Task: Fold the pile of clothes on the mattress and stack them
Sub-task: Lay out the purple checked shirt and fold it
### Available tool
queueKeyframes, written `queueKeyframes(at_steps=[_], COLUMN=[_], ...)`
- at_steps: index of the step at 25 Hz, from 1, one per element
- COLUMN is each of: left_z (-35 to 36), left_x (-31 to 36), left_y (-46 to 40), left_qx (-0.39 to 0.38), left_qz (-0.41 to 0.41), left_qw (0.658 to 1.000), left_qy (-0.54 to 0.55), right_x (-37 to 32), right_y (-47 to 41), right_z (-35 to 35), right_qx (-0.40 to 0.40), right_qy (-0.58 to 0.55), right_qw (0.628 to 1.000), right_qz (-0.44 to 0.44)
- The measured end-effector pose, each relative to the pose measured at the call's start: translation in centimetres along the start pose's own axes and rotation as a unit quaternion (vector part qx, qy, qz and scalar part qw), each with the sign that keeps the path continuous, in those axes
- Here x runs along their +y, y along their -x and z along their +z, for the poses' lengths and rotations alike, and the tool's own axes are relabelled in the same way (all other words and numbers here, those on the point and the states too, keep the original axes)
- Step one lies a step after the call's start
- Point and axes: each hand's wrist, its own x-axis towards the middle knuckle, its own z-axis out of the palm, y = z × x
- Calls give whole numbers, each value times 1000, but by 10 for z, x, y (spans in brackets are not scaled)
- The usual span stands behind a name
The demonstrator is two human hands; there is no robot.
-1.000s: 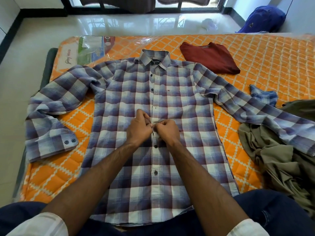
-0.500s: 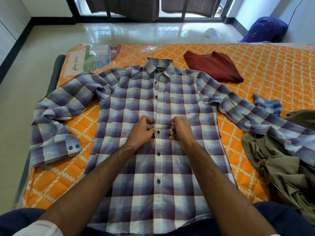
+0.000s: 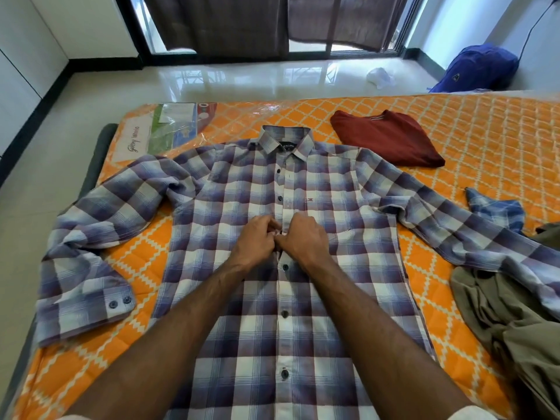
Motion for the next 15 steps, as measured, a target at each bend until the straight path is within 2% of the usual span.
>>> queueKeyframes(at_steps=[4, 7, 10, 15], left_z=[-1, -4, -9, -7], left_x=[9, 14, 19, 22], left_y=[0, -5, -6, 0], left_qx=[20, 25, 15, 22], left_qz=[-21, -54, -95, -146], left_qw=[1000, 998, 993, 974], left_qy=[-5, 2, 74, 171], right_x=[0, 9, 14, 14], right_y=[1, -1, 3, 5], right_z=[-6, -8, -8, -6], right_qx=[0, 8, -6, -35], right_qy=[-9, -138, -275, -309], right_qw=[1000, 989, 955, 941], right_qz=[-2, 53, 109, 134])
